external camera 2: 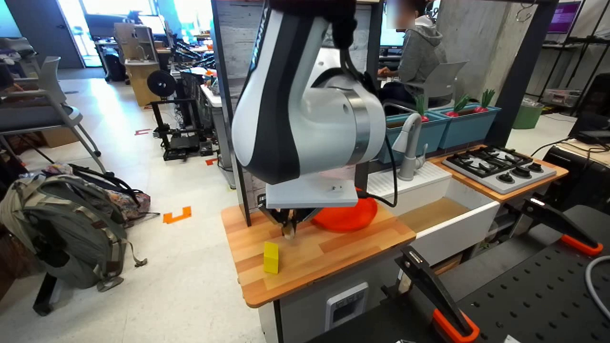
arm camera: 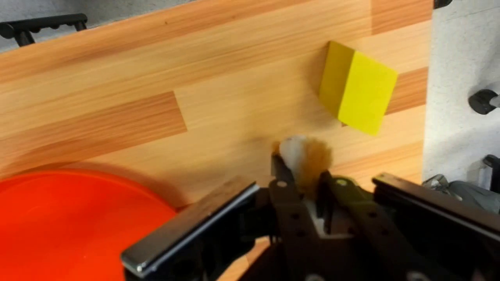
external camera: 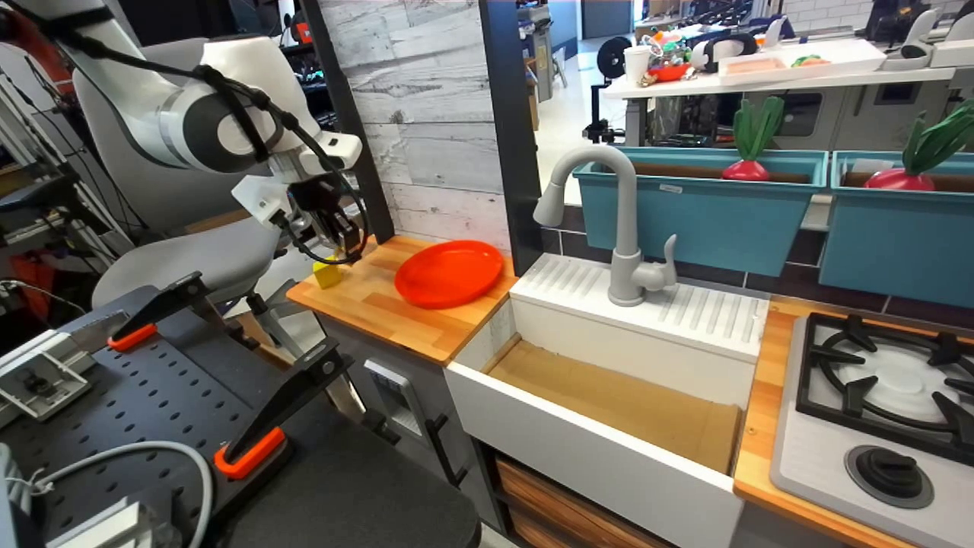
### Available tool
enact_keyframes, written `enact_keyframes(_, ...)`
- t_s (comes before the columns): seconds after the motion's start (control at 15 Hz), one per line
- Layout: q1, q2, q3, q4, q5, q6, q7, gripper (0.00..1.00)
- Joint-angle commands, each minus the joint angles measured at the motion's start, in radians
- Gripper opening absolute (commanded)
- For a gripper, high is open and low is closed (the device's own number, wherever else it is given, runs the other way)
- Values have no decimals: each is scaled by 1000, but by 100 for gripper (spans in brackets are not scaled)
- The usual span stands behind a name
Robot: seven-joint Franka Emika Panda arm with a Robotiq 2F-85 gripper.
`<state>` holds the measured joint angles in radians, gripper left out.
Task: Put the doll on the orange plate
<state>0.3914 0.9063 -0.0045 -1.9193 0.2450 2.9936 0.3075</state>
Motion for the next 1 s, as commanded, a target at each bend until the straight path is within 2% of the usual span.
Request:
enact_keyframes(0.0, -24, -160, -1, -175, -16, 76, 0, 4)
enact_keyframes(0.33, -177, -256, 49, -260, -3, 101, -43, 4)
enact_keyframes(0.67, -363, -214, 127, -219, 4, 105, -113, 4)
enact_keyframes(0.8, -405, -187, 142, -198, 2, 102, -129, 4)
enact_keyframes(0.93, -397, -151, 119, -169, -4, 89, -120, 4)
